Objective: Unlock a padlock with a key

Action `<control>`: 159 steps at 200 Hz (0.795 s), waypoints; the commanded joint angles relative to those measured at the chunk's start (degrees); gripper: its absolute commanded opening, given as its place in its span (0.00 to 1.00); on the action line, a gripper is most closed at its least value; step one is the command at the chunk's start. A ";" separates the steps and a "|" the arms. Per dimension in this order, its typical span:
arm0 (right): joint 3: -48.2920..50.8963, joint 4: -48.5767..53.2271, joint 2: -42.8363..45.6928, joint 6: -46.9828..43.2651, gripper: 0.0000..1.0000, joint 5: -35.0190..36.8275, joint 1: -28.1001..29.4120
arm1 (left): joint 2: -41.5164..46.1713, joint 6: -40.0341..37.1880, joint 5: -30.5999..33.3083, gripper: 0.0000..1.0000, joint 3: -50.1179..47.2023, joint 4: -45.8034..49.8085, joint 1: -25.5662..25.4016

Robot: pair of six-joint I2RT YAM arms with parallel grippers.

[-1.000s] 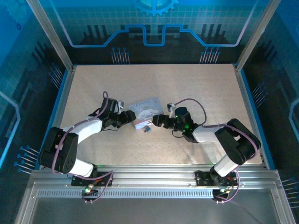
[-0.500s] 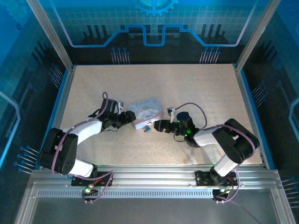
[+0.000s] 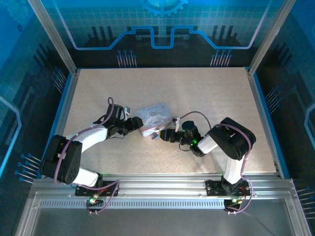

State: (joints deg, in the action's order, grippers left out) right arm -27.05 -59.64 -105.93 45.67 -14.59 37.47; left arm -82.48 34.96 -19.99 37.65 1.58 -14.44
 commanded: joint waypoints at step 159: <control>-3.10 -3.98 -6.47 1.17 0.23 -3.21 0.95 | -1.54 0.29 1.44 0.67 -1.61 5.02 -0.55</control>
State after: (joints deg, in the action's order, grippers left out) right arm -29.71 -64.05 -111.39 46.72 -17.98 37.87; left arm -82.50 35.29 -19.99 37.65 1.58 -14.44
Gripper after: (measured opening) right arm 0.246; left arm 0.667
